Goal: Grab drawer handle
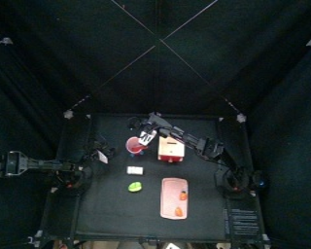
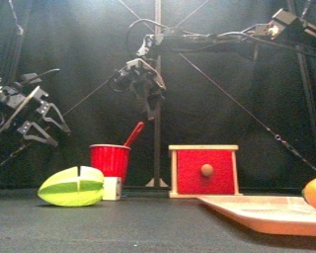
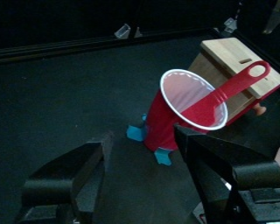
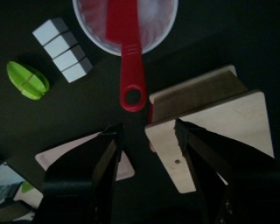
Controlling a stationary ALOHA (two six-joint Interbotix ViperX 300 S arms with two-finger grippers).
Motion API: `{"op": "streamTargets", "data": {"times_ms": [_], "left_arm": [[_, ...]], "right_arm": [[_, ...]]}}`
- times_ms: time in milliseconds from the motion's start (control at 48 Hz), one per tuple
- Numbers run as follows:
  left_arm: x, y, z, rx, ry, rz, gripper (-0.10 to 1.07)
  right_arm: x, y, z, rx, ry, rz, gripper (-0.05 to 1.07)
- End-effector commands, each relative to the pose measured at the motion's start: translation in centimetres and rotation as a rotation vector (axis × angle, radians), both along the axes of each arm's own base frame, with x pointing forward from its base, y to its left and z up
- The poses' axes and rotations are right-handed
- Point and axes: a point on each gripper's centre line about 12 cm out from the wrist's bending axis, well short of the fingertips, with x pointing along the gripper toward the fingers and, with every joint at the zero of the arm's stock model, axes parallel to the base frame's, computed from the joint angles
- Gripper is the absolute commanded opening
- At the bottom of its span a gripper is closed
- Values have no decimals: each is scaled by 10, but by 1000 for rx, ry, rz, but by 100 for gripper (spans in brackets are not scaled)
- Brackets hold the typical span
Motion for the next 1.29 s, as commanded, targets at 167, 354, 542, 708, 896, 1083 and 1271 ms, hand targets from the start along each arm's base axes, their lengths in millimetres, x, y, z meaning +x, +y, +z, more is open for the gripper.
{"op": "streamTargets", "data": {"times_ms": [167,354,542,708,896,1083,1271], "left_arm": [[3,2,5,16,-10,-2,92],[3,2,4,15,-9,-2,92],[3,1,4,16,-8,-4,92],[2,1,4,15,-7,-4,92],[2,1,2,13,-3,-5,92],[2,0,2,9,-1,-7,92],[1,0,1,8,3,-7,92]], "right_arm": [[-53,14,53,-47,6,-22,84],[-85,29,45,-67,87,-20,84],[-106,49,35,-129,138,-3,84],[-116,65,35,-176,115,19,84],[-127,76,27,-218,131,14,84],[-137,84,19,-259,112,13,84],[-152,93,12,-271,66,-5,84]]}}
